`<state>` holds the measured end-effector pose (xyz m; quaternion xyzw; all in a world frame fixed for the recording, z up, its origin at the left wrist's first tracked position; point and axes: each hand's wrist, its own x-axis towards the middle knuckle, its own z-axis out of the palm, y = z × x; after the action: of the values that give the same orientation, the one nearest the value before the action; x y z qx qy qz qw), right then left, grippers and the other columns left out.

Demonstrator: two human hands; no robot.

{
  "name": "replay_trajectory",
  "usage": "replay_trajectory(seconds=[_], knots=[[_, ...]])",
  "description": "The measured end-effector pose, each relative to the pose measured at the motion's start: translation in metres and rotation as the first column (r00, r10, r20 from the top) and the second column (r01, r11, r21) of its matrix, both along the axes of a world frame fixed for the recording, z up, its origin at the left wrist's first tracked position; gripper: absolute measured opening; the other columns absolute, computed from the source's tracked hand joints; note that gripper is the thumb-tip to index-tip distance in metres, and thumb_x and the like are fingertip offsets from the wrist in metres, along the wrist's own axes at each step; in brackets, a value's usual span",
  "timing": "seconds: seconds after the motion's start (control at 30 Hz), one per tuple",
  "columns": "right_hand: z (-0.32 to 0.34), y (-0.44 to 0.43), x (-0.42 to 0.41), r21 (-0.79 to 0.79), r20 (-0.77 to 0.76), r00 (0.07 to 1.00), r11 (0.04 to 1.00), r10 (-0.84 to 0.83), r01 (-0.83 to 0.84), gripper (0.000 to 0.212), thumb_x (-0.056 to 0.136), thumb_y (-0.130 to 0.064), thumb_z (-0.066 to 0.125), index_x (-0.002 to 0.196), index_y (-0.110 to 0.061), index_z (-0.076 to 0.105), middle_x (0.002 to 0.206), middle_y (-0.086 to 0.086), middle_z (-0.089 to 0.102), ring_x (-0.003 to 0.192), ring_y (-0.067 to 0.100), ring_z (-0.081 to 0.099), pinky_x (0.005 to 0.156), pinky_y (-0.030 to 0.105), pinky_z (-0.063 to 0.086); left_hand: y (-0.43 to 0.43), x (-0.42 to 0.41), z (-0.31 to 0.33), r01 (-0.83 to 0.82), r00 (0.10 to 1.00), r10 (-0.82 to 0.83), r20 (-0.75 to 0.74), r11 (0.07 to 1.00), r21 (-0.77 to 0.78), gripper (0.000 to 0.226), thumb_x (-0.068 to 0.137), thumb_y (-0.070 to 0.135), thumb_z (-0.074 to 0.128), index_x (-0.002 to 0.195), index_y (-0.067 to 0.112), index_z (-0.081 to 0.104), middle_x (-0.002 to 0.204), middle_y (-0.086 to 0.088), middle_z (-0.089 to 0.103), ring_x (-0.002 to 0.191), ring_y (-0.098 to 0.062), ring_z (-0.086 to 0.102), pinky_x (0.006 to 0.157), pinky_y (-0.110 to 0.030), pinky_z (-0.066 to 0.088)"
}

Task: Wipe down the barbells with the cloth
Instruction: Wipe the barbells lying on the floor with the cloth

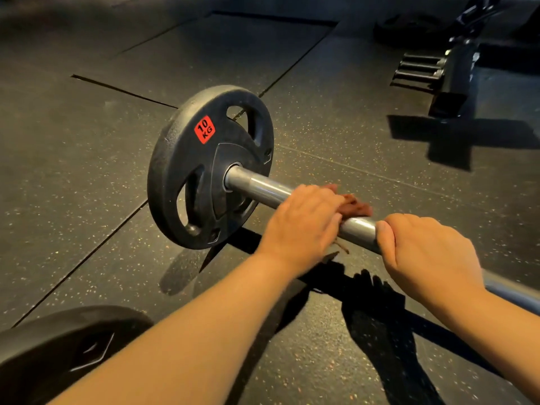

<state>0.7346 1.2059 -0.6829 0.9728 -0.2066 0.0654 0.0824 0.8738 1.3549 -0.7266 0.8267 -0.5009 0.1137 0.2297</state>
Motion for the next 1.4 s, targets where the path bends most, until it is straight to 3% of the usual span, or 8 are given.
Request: replay_trajectory(seconds=[0.1, 0.2, 0.47, 0.6, 0.7, 0.97, 1.2, 1.4], knots=[[-0.004, -0.001, -0.001, -0.056, 0.052, 0.997, 0.997, 0.054, -0.051, 0.028, 0.098, -0.027, 0.055, 0.071, -0.023, 0.050, 0.060, -0.004, 0.045, 0.050, 0.024, 0.045, 0.043, 0.028, 0.029, 0.015, 0.050, 0.004, -0.343, 0.937, 0.342, -0.062, 0.939, 0.003, 0.043, 0.097, 0.029, 0.029, 0.100, 0.018, 0.071, 0.102, -0.003, 0.065, 0.101, -0.027, 0.055, 0.090, -0.048, 0.048], [-0.004, -0.004, 0.002, -0.055, -0.012, 0.999, 0.997, 0.049, -0.050, 0.029, 0.104, -0.034, 0.041, 0.078, -0.025, 0.051, 0.068, -0.005, 0.047, 0.057, 0.024, 0.047, 0.047, 0.032, 0.030, 0.009, 0.050, 0.008, -0.612, 0.778, 0.561, -0.282, 0.779, -0.138, 0.033, 0.098, 0.020, 0.039, 0.091, 0.015, 0.071, 0.097, -0.006, 0.062, 0.102, -0.029, 0.054, 0.090, -0.049, 0.045], [0.003, -0.009, 0.002, 0.106, -0.097, 0.991, 0.991, 0.088, -0.077, 0.028, 0.108, -0.037, 0.027, 0.100, -0.028, 0.053, 0.094, -0.004, 0.060, 0.081, 0.024, 0.060, 0.060, 0.035, 0.048, -0.020, -0.034, -0.007, -0.073, 0.996, 0.065, -0.068, 0.990, -0.118, 0.036, 0.103, 0.026, 0.040, 0.130, 0.016, 0.061, 0.127, 0.000, 0.062, 0.135, -0.025, 0.045, 0.120, -0.047, 0.028], [-0.003, -0.004, -0.002, 0.061, -0.013, 0.993, 0.992, 0.115, -0.114, 0.027, 0.107, -0.031, 0.038, 0.081, -0.027, 0.044, 0.077, -0.004, 0.049, 0.070, 0.027, 0.055, 0.057, 0.038, 0.046, 0.004, 0.012, 0.002, -0.360, 0.926, 0.334, -0.177, 0.922, -0.144, 0.037, 0.100, 0.029, 0.032, 0.109, 0.015, 0.065, 0.110, -0.002, 0.061, 0.113, -0.025, 0.051, 0.106, -0.044, 0.040], [-0.008, -0.009, 0.000, 0.147, 0.051, 0.996, 0.985, 0.078, -0.084, 0.032, 0.105, -0.032, 0.036, 0.076, -0.024, 0.044, 0.072, -0.006, 0.044, 0.068, 0.025, 0.049, 0.056, 0.037, 0.037, -0.014, 0.002, 0.005, -0.570, 0.798, 0.487, -0.355, 0.801, -0.181, 0.035, 0.099, 0.026, 0.033, 0.103, 0.014, 0.066, 0.108, -0.003, 0.059, 0.121, -0.029, 0.048, 0.108, -0.047, 0.040], [-0.009, -0.035, -0.006, 0.579, 0.162, 0.979, 0.815, -0.128, 0.011, 0.032, 0.106, -0.037, 0.033, 0.109, -0.026, 0.062, 0.101, -0.005, 0.062, 0.089, 0.021, 0.059, 0.075, 0.040, 0.049, -0.034, -0.053, -0.008, -0.117, 0.991, 0.115, -0.070, 0.993, -0.027, 0.038, 0.104, 0.032, 0.037, 0.134, 0.022, 0.057, 0.131, 0.007, 0.058, 0.137, -0.021, 0.041, 0.123, -0.047, 0.020], [-0.014, -0.043, -0.016, 0.539, 0.120, 0.991, 0.842, -0.052, -0.021, 0.039, 0.107, -0.032, 0.032, 0.073, -0.022, 0.049, 0.079, -0.001, 0.053, 0.076, 0.024, 0.050, 0.065, 0.037, 0.031, -0.028, -0.032, 0.009, -0.570, 0.786, 0.512, -0.346, 0.817, -0.087, 0.031, 0.103, 0.027, 0.036, 0.113, 0.016, 0.063, 0.121, -0.001, 0.057, 0.137, -0.027, 0.037, 0.119, -0.053, 0.028], [-0.013, -0.047, -0.008, 0.585, 0.094, 0.990, 0.811, -0.105, 0.031, 0.044, 0.110, -0.035, 0.024, 0.092, -0.016, 0.059, 0.093, 0.005, 0.059, 0.085, 0.026, 0.054, 0.072, 0.037, 0.034, -0.064, -0.090, -0.006, -0.199, 0.971, 0.192, -0.144, 0.979, -0.039, 0.041, 0.102, 0.030, 0.028, 0.128, 0.019, 0.058, 0.128, 0.003, 0.057, 0.142, -0.027, 0.035, 0.124, -0.052, 0.016]])
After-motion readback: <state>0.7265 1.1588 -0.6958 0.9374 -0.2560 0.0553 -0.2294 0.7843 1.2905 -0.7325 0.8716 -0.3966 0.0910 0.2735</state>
